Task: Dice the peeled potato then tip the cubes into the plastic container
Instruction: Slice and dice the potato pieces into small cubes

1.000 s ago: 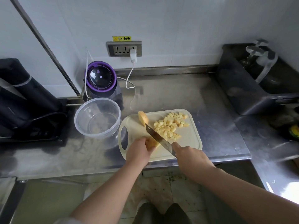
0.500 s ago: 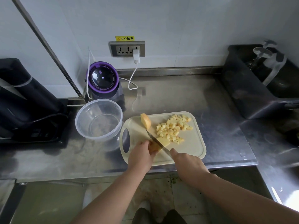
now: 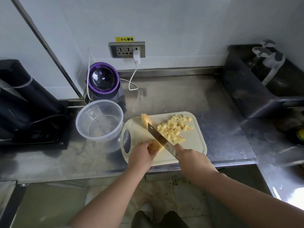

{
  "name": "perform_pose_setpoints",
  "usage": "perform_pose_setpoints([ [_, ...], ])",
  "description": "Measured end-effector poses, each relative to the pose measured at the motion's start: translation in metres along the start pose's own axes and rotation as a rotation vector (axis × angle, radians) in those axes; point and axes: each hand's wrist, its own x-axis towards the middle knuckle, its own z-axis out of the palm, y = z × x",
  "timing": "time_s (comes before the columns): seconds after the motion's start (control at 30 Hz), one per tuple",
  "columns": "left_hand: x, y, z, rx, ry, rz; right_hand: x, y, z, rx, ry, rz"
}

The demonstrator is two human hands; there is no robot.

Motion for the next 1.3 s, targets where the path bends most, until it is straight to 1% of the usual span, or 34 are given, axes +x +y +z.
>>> perform_pose_setpoints([
  [0.3,0.000,-0.001,0.002,0.002,0.030,-0.028,-0.009,-0.004,0.000,-0.024,-0.043,-0.021],
  [0.5,0.000,-0.001,0.004,0.013,0.047,-0.028,-0.007,-0.007,0.002,-0.066,-0.039,-0.044],
  [0.73,0.001,0.000,0.006,0.040,0.041,-0.040,0.013,-0.012,0.016,-0.126,-0.069,-0.062],
  [0.87,0.001,0.000,0.006,0.032,0.029,-0.049,0.017,-0.009,0.019,-0.091,-0.078,-0.047],
  [0.93,0.000,0.000,0.004,0.021,0.026,-0.048,0.016,-0.006,0.016,-0.034,-0.078,-0.017],
  [1.03,-0.001,0.001,0.001,-0.001,0.013,-0.036,0.011,-0.003,0.011,0.026,-0.029,-0.006],
  [1.17,-0.004,-0.001,0.001,-0.081,0.008,-0.044,0.001,-0.005,0.006,0.009,0.009,-0.030],
  [1.3,-0.006,-0.001,0.002,-0.077,0.043,-0.056,-0.007,-0.007,0.005,-0.008,-0.025,-0.037],
])
